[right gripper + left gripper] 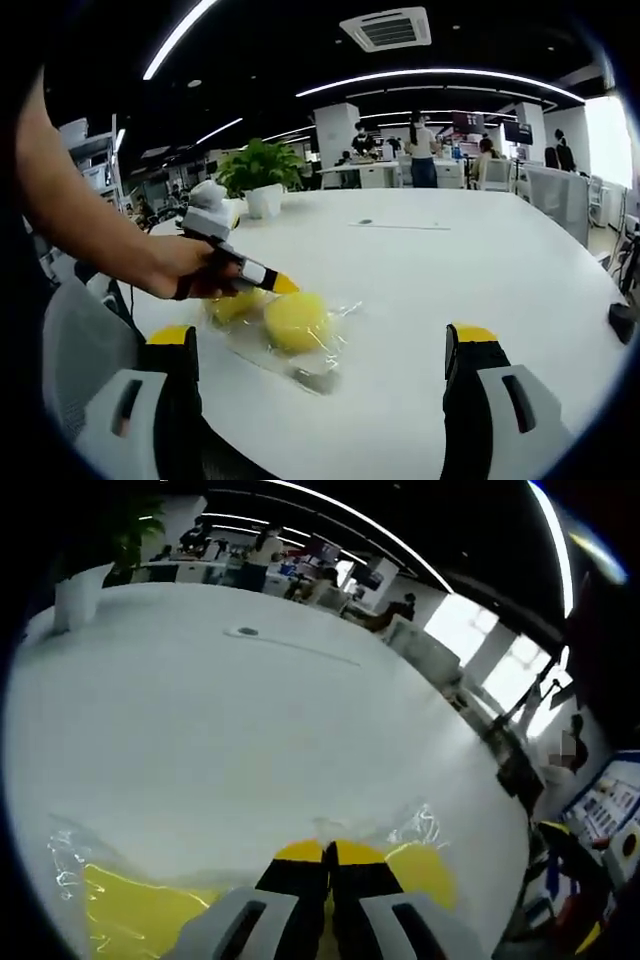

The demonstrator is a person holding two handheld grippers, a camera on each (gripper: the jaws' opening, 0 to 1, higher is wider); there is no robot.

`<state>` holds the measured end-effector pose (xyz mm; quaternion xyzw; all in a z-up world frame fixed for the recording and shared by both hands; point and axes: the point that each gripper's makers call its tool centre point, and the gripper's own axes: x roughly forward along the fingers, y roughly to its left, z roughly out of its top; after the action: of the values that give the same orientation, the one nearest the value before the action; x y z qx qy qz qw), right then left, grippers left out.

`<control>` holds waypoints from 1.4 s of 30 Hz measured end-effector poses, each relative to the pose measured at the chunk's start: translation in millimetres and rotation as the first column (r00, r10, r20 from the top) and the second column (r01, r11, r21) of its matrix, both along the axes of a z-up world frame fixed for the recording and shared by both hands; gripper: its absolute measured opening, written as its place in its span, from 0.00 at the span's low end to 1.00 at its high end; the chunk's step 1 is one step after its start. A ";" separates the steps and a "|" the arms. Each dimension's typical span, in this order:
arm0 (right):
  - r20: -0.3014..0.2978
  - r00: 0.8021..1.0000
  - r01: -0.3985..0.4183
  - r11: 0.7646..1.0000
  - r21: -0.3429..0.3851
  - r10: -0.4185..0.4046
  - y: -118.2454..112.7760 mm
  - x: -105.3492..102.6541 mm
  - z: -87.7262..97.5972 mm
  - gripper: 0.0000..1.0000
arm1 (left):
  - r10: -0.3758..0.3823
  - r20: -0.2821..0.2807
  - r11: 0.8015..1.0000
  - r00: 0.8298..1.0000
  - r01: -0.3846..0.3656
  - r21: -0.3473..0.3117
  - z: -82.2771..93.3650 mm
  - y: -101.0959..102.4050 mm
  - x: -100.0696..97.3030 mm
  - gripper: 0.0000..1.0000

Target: Compare the silicone blocks by pressing each to a similar depth, holding the contact briefly, and releasing to observe deformation and rebound differences across the visible hardness samples.

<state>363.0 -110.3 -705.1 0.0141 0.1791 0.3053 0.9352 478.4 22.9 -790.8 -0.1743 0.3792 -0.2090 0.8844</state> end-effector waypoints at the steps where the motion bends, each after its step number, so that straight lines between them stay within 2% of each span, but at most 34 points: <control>1: 0.000 1.000 -0.001 1.000 0.000 0.001 0.1 0.1 0.1 0.96 | 0.008 -0.004 1.000 1.000 -0.008 -0.007 0.6 0.2 0.3 0.01; 2: -0.003 1.000 -0.002 1.000 0.000 0.002 0.5 0.0 -0.4 0.96 | 0.011 -0.004 1.000 1.000 -0.011 -0.008 1.2 0.1 0.2 0.02; 3: -0.003 1.000 -0.003 1.000 0.000 0.003 0.7 0.0 -0.4 0.96 | -0.016 0.044 0.998 0.999 0.013 0.065 2.0 5.1 2.4 0.05; 4: -0.001 1.000 -0.004 1.000 -0.001 0.004 0.9 -0.1 0.0 0.96 | -0.030 0.085 0.995 0.996 0.021 0.100 4.3 6.8 5.0 0.10; 5: 0.001 1.000 -0.006 1.000 -0.001 0.006 1.3 -0.2 0.3 0.96 | -0.026 0.089 0.996 0.996 0.018 0.086 6.4 3.9 3.9 0.18; 6: -0.001 1.000 -0.008 1.000 -0.001 0.008 1.7 -0.6 0.1 0.96 | -0.002 0.052 0.999 0.999 0.001 0.034 8.2 0.8 1.1 0.23; 8: 0.000 1.000 -0.002 1.000 0.001 0.002 0.5 -0.3 0.1 0.96 | -0.007 0.061 1.000 0.998 0.006 0.023 12.0 0.6 1.7 0.31; 10: -0.006 1.000 0.007 1.000 0.006 -0.007 -1.5 0.3 -1.0 0.96 | -0.035 0.083 0.999 0.996 0.035 0.002 19.3 -4.7 0.1 0.32; 11: -0.004 1.000 0.012 1.000 0.007 -0.012 -2.3 0.6 -0.6 0.96 | -0.040 0.079 0.999 0.996 0.040 -0.007 20.0 -6.0 -0.5 0.38; 14: -0.004 1.000 0.017 1.000 0.012 -0.017 -3.4 0.7 -0.2 0.96 | -0.042 0.121 0.998 0.992 0.047 -0.038 29.5 -7.8 2.4 0.60; 17: -0.004 1.000 0.005 1.000 0.017 -0.005 -1.1 -0.4 0.1 0.96 | -0.036 0.131 0.994 0.991 0.048 -0.093 35.9 -6.8 1.7 0.71; 20: -0.003 1.000 0.005 1.000 0.013 -0.005 -1.3 -0.7 0.9 0.96 | -0.017 0.173 0.991 0.985 0.039 -0.126 49.1 -3.5 3.6 0.79; 23: -0.008 1.000 0.014 1.000 0.020 -0.014 -2.8 -0.4 0.7 0.96 | 0.035 0.257 0.987 0.966 0.007 -0.159 77.6 8.4 7.8 0.83; 25: 0.008 1.000 0.020 0.999 0.026 -0.021 -4.8 0.8 2.4 0.96 | 0.000 0.300 0.991 0.954 0.041 -0.131 88.1 12.9 4.8 0.88; 27: 0.044 0.999 0.015 1.000 0.023 -0.016 -4.0 1.8 7.2 0.96 | -0.006 0.320 0.992 0.947 0.045 -0.116 95.2 21.0 1.1 0.92; 28: 0.050 0.999 0.009 1.000 0.011 -0.009 -3.0 1.4 6.8 0.96 | -0.003 0.315 0.992 0.949 0.043 -0.121 97.1 24.6 -0.7 0.93; 31: 0.030 1.000 -0.004 1.000 0.011 0.004 -1.4 0.2 2.7 0.96 | -0.006 0.344 0.992 0.939 0.049 -0.116 108.6 37.1 -2.5 0.99; 33: 0.037 0.999 -0.001 1.000 0.009 0.000 -2.4 0.5 4.3 0.96 | -0.021 0.406 0.995 0.914 0.061 -0.084 122.0 47.3 -2.6 1.00; 34: 0.028 1.000 0.001 1.000 0.005 -0.001 -3.3 0.5 2.0 0.96 | -0.036 0.421 0.996 0.907 0.066 -0.057 126.0 53.4 -5.4 1.00; 36: 0.014 1.000 0.005 1.000 -0.007 -0.005 -5.1 0.6 -1.6 0.96 | -0.089 0.453 0.996 0.887 0.083 0.035 127.4 62.6 -11.1 1.00; 37: 0.006 1.000 0.005 1.000 -0.011 -0.005 -5.7 0.2 -3.4 0.96 | -0.106 0.470 0.994 0.876 0.089 0.058 129.6 64.0 -15.4 1.00; 40: 0.009 1.000 0.007 1.000 -0.022 -0.007 -6.9 0.3 -3.7 0.96 | -0.114 0.462 0.993 0.879 0.095 0.063 127.8 72.5 -28.8 1.00; 41: 0.009 1.000 0.006 1.000 -0.021 -0.006 -6.8 0.1 -3.4 0.96 | -0.123 0.472 0.992 0.873 0.095 0.082 127.7 79.1 -35.7 1.00; 42: 0.008 1.000 0.005 1.000 -0.022 -0.005 -6.5 0.3 -4.1 0.96 | -0.147 0.496 0.988 0.856 0.103 0.116 129.2 85.0 -42.6 1.00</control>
<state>363.2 -116.9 -709.2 0.0029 0.1788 0.3010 0.9367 435.9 107.9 -661.6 -0.0510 0.1548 -0.2878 0.9437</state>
